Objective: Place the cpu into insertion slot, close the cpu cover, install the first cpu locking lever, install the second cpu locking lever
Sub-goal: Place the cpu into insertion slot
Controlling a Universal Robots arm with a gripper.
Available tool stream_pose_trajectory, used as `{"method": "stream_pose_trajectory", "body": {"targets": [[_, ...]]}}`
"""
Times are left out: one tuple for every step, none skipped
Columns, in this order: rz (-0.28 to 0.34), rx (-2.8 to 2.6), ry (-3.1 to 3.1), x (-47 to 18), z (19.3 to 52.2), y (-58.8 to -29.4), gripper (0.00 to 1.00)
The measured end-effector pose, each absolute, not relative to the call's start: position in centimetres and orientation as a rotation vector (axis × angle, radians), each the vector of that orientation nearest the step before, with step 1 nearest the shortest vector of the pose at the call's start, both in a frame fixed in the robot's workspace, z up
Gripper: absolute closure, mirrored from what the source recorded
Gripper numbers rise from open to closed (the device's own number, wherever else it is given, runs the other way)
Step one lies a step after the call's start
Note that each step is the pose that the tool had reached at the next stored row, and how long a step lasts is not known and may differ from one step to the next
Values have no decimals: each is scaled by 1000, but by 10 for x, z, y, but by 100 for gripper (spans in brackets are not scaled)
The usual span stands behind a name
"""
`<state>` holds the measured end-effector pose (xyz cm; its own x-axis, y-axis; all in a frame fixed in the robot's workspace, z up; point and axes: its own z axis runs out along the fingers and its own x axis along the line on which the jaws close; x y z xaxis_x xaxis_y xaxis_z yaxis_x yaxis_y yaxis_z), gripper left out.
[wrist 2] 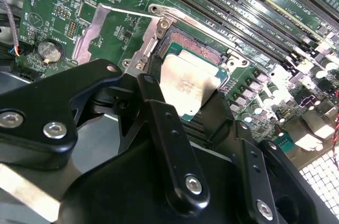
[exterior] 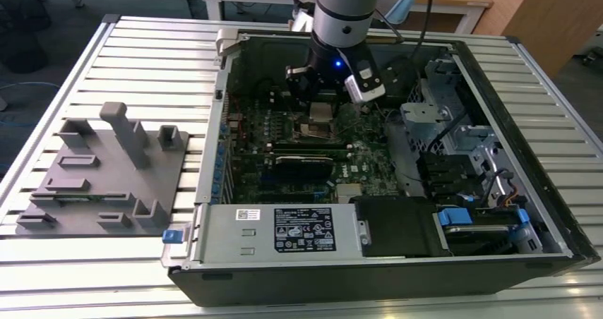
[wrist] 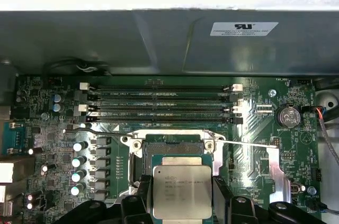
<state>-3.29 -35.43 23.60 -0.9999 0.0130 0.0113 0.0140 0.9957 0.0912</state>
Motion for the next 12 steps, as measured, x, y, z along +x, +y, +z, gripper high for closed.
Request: {"method": "stream_pose_trajectory", "body": {"targets": [[-143,-21,-3128,-33,235,-354,46],[-143,-21,-3128,-33,235,-354,46],[-142,-21,-3127,-33,234,-354,46],[-142,-21,-3127,-33,234,-354,46],[-143,-21,-3127,-33,234,-354,46],[-143,-21,-3127,-33,234,-354,46],[-142,-21,-3127,-33,234,-354,46],[-142,-21,-3127,-33,234,-354,46],[-142,-21,-3128,-33,234,-354,46],[-142,-21,-3127,-33,234,-354,46],[-143,-21,-3127,-33,234,-354,46],[-142,-21,-3127,-33,234,-354,46]]}}
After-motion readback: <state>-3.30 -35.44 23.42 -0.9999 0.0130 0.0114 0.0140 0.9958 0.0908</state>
